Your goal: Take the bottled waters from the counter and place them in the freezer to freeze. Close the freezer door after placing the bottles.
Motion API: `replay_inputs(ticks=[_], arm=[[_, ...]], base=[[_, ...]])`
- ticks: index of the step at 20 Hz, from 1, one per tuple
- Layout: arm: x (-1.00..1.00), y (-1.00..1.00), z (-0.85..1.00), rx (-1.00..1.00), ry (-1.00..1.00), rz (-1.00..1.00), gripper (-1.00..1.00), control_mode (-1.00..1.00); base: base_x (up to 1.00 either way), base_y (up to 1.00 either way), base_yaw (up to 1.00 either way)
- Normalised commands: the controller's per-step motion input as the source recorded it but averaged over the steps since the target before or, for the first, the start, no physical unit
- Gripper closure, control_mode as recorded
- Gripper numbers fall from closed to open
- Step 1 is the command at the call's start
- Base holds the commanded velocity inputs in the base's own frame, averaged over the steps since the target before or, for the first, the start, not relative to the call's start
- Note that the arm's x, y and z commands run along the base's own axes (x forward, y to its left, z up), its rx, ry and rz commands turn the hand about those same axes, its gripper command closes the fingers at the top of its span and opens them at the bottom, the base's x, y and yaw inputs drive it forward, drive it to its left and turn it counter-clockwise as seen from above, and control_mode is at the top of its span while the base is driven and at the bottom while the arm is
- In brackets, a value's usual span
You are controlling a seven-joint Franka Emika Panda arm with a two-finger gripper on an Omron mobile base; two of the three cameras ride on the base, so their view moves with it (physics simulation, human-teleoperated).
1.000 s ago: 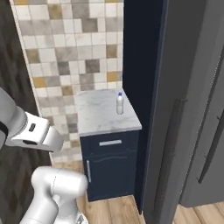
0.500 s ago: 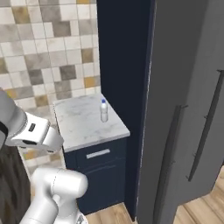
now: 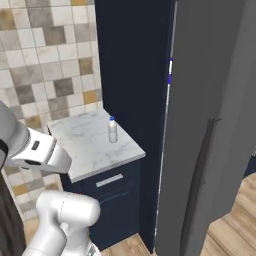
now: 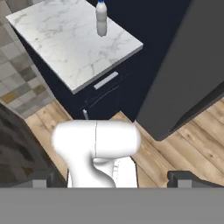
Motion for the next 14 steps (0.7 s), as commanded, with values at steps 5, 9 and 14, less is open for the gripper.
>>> replay_inputs(ticks=[5,9,14], arm=[[0.00,0.00,0.00,0.00,0.00,0.00,-1.00,1.00],[0.00,0.00,0.00,0.00,0.00,0.00,-1.00,1.00],[0.00,0.00,0.00,0.00,0.00,0.00,-1.00,1.00]], base=[[-0.07,0.60,-0.08],[0.00,0.57,-0.10],[0.00,0.56,-0.13]])
